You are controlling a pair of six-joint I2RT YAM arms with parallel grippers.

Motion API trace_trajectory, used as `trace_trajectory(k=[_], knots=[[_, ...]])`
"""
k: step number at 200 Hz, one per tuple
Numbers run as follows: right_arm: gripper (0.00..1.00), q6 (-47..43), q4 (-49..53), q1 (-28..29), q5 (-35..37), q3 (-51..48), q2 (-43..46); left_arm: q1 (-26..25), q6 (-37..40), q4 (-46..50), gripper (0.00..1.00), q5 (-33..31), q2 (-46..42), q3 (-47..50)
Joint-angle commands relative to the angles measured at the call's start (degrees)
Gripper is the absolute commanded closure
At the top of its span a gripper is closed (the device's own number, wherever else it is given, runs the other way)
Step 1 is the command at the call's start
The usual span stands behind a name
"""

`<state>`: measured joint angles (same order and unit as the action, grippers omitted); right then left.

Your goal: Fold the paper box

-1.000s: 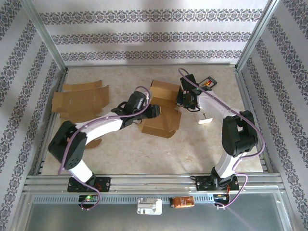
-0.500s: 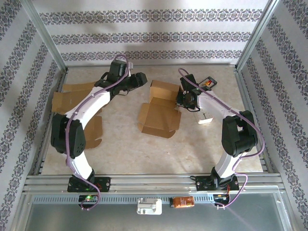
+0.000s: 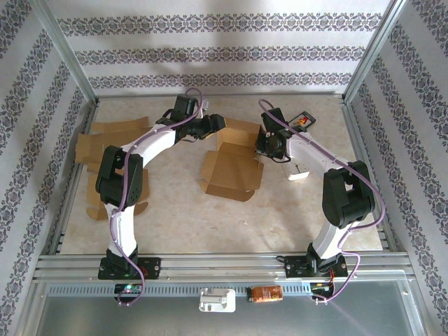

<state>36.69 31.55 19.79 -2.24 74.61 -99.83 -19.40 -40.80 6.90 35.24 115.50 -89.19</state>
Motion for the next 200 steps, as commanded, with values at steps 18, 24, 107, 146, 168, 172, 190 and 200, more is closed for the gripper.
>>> trace_trajectory(k=[18, 24, 107, 146, 168, 172, 190, 200], knots=[[0.85, 0.6, 0.6, 1.2, -1.9, 2.8, -0.5, 0.1, -2.7, -8.0, 0.54, 5.2, 1.6, -0.3], [0.84, 0.8, 0.5, 1.2, -2.3, 3.1, -0.5, 0.1, -3.0, -8.4, 0.56, 5.5, 1.4, -0.1], [0.62, 4.3, -4.9, 0.9, -6.5, 4.4, -2.8, -1.0, -2.6, -5.4, 0.57, 2.1, -0.5, 4.2], [0.46, -8.7, -5.1, 0.5, -8.6, 0.6, 5.7, -1.0, 3.9, 0.1, 0.57, -3.1, -1.3, 3.1], [0.34, -13.3, -3.2, -1.1, -12.4, -1.6, 10.8, -1.1, 6.3, 3.5, 0.57, -4.7, -1.1, 1.1], [0.32, -13.7, -3.0, -1.5, -13.1, -2.0, 11.6, -1.2, 6.5, 3.9, 0.57, -4.9, -1.0, 0.8], [0.27, -15.5, -3.2, -3.9, -16.8, -3.9, 15.7, -1.4, 7.0, 4.4, 0.57, -5.3, -1.0, 0.4], [0.25, -16.9, -4.3, -5.6, -17.8, -5.4, 17.8, -1.5, 7.1, 4.4, 0.57, -5.4, -0.9, 0.3]])
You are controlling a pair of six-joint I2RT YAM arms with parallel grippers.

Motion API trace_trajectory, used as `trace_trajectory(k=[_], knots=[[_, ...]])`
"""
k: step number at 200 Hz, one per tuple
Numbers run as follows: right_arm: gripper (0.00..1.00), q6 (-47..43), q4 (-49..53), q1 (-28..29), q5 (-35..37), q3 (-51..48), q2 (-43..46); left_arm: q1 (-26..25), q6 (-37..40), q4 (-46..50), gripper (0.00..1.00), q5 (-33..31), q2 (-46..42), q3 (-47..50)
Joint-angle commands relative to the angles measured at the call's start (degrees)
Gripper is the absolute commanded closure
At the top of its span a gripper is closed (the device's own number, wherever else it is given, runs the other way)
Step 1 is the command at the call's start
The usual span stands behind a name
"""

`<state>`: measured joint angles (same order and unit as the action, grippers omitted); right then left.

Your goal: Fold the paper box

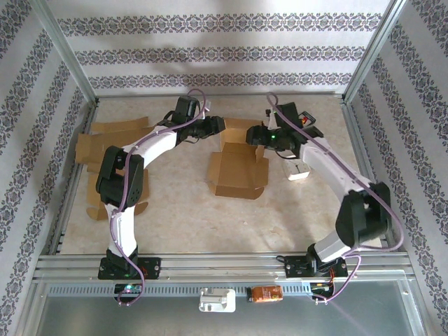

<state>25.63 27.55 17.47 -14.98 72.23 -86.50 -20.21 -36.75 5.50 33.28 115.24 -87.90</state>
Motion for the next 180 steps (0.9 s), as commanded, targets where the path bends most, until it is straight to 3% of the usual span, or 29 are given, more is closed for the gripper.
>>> trace_trajectory(k=[1, 31, 47, 58, 75, 102, 132, 180], knots=[[0.25, -6.0, -0.5, -3.5, -5.1, -3.1, 4.7, -0.7, 3.1, 5.8, 0.57, -3.4, -0.6, -1.0], [0.24, -16.8, -7.8, -9.1, -2.9, -8.7, 7.5, -1.2, 2.8, 5.8, 0.57, -2.9, 0.2, -1.7], [0.26, -28.7, -13.8, -9.8, -3.3, -12.5, 5.9, -1.4, 3.0, 5.9, 0.57, -2.8, 0.4, -2.1], [0.28, -39.9, -13.2, -9.7, -5.6, -12.6, 3.7, -1.6, 3.1, 6.2, 0.57, -2.8, 0.5, -2.5], [0.3, -48.7, -10.6, -9.4, -4.9, -9.7, -0.5, -1.8, 3.1, 6.5, 0.57, -2.6, 0.7, -2.9], [0.34, -54.2, -10.5, -9.5, -6.3, -5.7, -6.6, -1.9, 3.5, 6.9, 0.57, -2.5, 0.9, -3.2], [0.4, -57.5, -11.7, -9.4, -2.5, -2.3, -11.8, -2.0, 3.9, 7.2, 0.57, -2.5, 0.7, -3.3], [0.41, -62.0, -11.9, -5.9, -3.2, 0.6, -16.5, -2.5, 5.5, 9.2, 0.57, -2.1, 1.8, -5.2]])
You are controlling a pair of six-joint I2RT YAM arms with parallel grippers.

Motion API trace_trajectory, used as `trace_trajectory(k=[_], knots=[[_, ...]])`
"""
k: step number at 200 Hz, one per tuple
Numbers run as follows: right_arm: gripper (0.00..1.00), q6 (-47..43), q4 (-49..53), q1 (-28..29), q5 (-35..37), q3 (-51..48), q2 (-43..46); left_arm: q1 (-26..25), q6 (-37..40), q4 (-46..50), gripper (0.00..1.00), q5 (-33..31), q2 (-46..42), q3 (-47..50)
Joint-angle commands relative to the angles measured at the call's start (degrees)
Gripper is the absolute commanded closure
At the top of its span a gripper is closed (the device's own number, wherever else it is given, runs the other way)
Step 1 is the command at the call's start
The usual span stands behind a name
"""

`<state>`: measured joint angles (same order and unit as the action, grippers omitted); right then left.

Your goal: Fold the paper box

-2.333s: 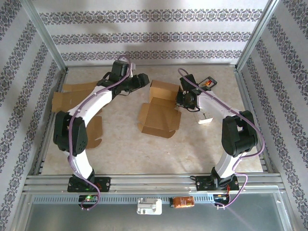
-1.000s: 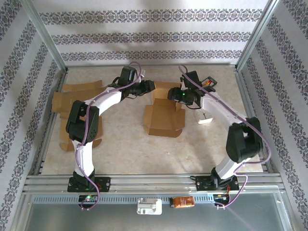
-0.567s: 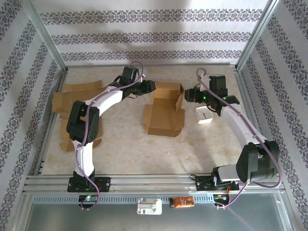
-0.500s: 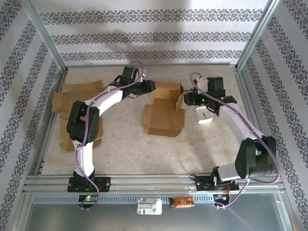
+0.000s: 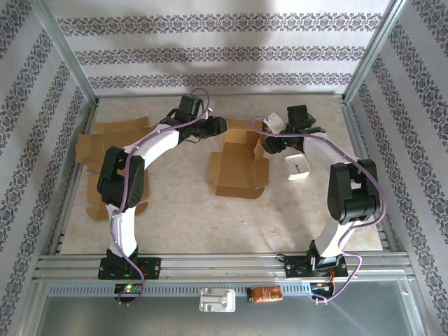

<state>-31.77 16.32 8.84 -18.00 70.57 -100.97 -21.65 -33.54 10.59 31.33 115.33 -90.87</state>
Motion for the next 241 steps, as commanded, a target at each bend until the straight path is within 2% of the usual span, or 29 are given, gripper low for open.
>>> trace_trajectory(k=[1, 37, 87, 108, 121, 144, 165, 189, 202, 226, 241], knots=[[0.41, -4.6, -0.7, 2.9, -0.1, 2.3, -2.1, -1.1, 2.2, 4.1, 0.57, -0.1, 1.7, -2.2], [0.43, -2.0, -1.7, 5.0, 2.9, 5.1, -5.9, -1.3, 2.6, 4.2, 0.57, 0.5, 1.8, -2.5], [0.52, 0.9, -2.4, 7.7, 13.9, 8.4, -10.6, -1.3, 3.1, 5.0, 0.57, 0.6, 1.7, -2.7], [0.41, 3.3, -2.2, 8.2, 17.6, 9.9, -12.3, -1.4, 3.0, 4.9, 0.57, 0.7, 1.6, -2.6], [0.42, 4.0, -1.9, 8.5, 18.8, 10.8, -13.3, -1.3, 3.2, 5.0, 0.57, 0.8, 1.4, -2.6], [0.51, 4.8, -1.7, 8.6, 19.9, 12.1, -14.7, -1.4, 3.5, 5.1, 0.57, 0.5, 0.9, -2.5], [0.69, 5.9, -1.5, 8.8, 20.8, 12.8, -15.5, -1.4, 3.2, 4.8, 0.57, 0.5, 0.6, -2.0], [0.85, 6.9, -0.6, 8.9, 20.1, 13.3, -15.9, -1.4, 2.4, 3.8, 0.57, 0.8, 0.5, -1.5], [0.89, 7.7, -0.1, 9.0, 20.2, 13.5, -16.0, -1.3, 1.6, 3.4, 0.57, 1.1, 0.4, -1.3], [0.89, 9.7, 0.0, 9.0, 18.7, 13.3, -15.3, -1.2, -1.4, 2.0, 0.56, 2.2, 0.2, -1.1], [0.68, 11.5, -0.7, 8.9, 16.5, 13.3, -14.9, -1.2, -3.6, 0.6, 0.56, 3.0, 0.1, -1.2]])
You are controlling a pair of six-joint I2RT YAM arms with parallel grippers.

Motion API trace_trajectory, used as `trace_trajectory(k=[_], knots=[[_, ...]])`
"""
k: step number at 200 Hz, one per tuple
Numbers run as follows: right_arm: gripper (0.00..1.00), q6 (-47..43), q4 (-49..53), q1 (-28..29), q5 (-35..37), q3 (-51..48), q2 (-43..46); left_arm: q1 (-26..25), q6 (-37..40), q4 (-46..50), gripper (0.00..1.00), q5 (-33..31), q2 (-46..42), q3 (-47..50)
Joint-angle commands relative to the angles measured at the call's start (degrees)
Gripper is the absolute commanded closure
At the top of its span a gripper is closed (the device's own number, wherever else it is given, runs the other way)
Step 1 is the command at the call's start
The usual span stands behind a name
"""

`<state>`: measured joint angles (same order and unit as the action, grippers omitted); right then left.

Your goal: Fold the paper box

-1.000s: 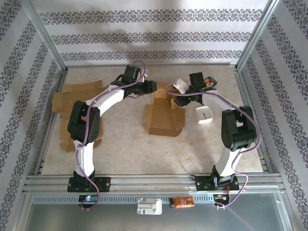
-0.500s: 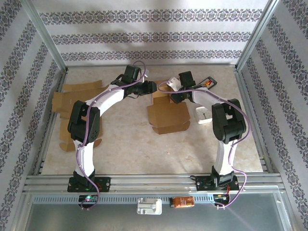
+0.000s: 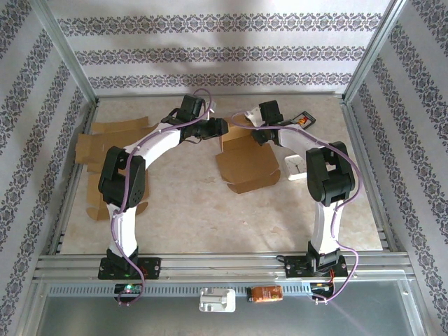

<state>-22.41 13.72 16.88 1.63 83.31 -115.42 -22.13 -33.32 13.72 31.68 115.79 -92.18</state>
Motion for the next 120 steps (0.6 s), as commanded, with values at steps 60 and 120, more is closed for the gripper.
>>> trace_trajectory(k=[60, 120], knots=[[0.88, 2.9, 3.6, 1.9, -2.1, 4.8, -3.7, -0.3, -5.1, -1.9, 0.55, 2.3, -1.3, -0.4], [1.0, 4.8, 4.4, 1.5, -5.1, 4.6, -1.6, 0.9, -8.3, -6.3, 0.45, 0.5, -8.2, 4.9]])
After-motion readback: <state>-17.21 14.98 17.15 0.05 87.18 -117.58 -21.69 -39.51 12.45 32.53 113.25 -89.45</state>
